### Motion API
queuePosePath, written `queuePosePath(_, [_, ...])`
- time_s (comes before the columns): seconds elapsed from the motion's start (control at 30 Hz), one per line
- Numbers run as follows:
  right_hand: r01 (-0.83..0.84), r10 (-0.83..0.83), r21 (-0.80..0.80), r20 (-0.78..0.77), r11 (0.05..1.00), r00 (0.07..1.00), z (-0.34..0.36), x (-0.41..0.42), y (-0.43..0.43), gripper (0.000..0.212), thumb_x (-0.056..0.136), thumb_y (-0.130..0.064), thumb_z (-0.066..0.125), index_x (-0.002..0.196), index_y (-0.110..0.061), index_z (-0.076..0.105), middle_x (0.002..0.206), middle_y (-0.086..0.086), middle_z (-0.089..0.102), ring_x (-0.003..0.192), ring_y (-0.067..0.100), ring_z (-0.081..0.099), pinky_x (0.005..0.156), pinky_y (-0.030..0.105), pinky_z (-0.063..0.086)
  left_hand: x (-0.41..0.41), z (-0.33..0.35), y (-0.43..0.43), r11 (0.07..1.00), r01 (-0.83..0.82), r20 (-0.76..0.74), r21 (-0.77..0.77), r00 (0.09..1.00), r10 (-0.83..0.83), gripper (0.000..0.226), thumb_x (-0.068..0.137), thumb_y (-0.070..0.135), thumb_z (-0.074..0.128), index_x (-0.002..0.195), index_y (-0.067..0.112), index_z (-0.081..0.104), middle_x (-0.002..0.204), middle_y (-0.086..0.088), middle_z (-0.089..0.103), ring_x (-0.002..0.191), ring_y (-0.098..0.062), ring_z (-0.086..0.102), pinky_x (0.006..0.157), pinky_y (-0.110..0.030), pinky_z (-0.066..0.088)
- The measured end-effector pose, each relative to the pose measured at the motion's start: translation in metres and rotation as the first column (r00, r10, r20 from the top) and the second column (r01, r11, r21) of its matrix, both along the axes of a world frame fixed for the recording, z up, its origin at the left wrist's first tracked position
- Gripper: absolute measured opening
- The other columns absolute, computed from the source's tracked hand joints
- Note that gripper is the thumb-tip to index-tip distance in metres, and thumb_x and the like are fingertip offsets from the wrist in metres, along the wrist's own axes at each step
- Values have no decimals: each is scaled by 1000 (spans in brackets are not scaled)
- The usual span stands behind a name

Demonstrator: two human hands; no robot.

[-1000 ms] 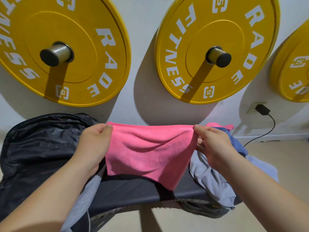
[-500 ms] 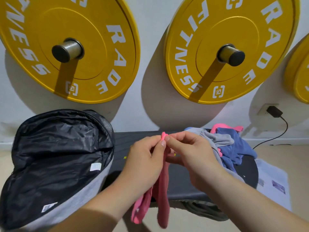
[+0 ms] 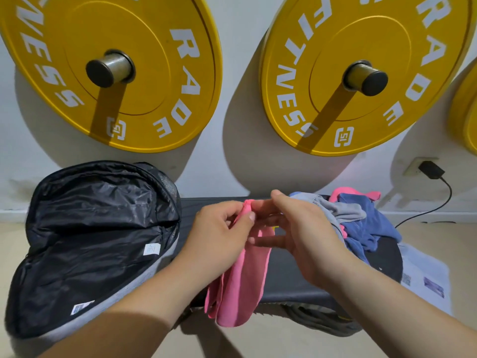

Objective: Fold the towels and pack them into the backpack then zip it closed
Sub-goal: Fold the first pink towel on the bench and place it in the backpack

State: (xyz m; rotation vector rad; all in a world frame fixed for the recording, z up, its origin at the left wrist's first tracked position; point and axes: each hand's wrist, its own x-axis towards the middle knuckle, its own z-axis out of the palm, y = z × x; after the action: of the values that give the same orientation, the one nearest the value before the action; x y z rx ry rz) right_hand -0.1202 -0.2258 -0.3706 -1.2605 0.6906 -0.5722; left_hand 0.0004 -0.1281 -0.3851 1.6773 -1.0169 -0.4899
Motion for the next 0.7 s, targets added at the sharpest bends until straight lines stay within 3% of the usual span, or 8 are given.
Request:
queuePosePath(0.07, [41, -81, -278, -135, 960, 988, -8, -4, -16, 16, 92, -21, 66, 98, -15, 79, 105, 13, 73, 89, 19, 68, 73, 34, 60, 8, 2, 0, 1000, -11, -66, -13, 998, 10, 23, 93, 27, 66, 81, 9, 74, 72, -12, 69, 68, -8, 54, 64, -38, 48])
queuePosePath(0.13, [-58, -41, -402, -233, 914, 972, -14, -12, -31, 34, 84, -13, 74, 113, -30, 74, 116, -4, 72, 101, 10, 67, 85, 25, 56, 13, 11, 1, 995, 45, -298, -84, 952, -68, 20, 93, 14, 64, 75, 12, 72, 69, -4, 66, 68, -9, 55, 64, -30, 45])
queuePosePath(0.17, [-136, 46, -371, -242, 919, 969, -15, -16, -36, 43, 83, -10, 76, 120, -31, 72, 120, -8, 71, 109, 8, 66, 94, 28, 54, 14, 17, 2, 990, 76, -403, -115, 908, -117, 21, 92, 8, 63, 74, 14, 72, 72, -3, 65, 70, -11, 56, 64, -27, 44])
queuePosePath(0.23, [-279, 223, -272, -218, 921, 950, -18, -24, -41, 39, 88, -3, 74, 123, -22, 70, 121, -4, 73, 116, 12, 65, 102, 34, 51, 18, 27, 6, 980, 119, -507, -163, 842, -186, 15, 83, 9, 63, 73, 16, 70, 73, -4, 61, 71, -13, 54, 65, -30, 39])
queuePosePath(0.3, [-308, 280, -200, -158, 930, 947, -19, -27, -42, 21, 90, 0, 72, 110, -5, 69, 106, 6, 75, 100, 19, 68, 95, 39, 53, 24, 29, 8, 977, 123, -529, -175, 825, -199, 13, 75, 13, 59, 65, 18, 66, 69, -2, 54, 67, -13, 49, 64, -33, 33])
queuePosePath(0.43, [-229, 217, -220, -80, 948, 973, -20, -23, -40, 9, 86, -1, 74, 90, -2, 66, 85, 12, 67, 82, 20, 61, 83, 39, 48, 38, 20, 5, 994, 9, -484, -106, 873, -60, 6, 73, 18, 62, 68, 17, 65, 73, -12, 47, 73, -25, 41, 67, -38, 29])
queuePosePath(0.6, [38, -20, -475, 42, 879, 999, -7, -17, -35, 17, 90, 3, 68, 95, -11, 74, 93, 11, 76, 87, 21, 68, 83, 39, 54, 51, 13, 5, 994, -57, -195, -97, 980, 37, 15, 99, 17, 59, 95, 18, 74, 92, -26, 71, 80, -29, 63, 80, -50, 53])
queuePosePath(0.7, [68, -51, -360, 56, 931, 997, -9, -13, -32, 10, 93, 2, 66, 92, -7, 71, 81, 14, 70, 78, 21, 61, 73, 40, 48, 53, 5, 4, 999, 2, -74, -43, 997, -5, 17, 96, 31, 58, 98, 22, 72, 94, -30, 69, 74, -29, 61, 75, -44, 50])
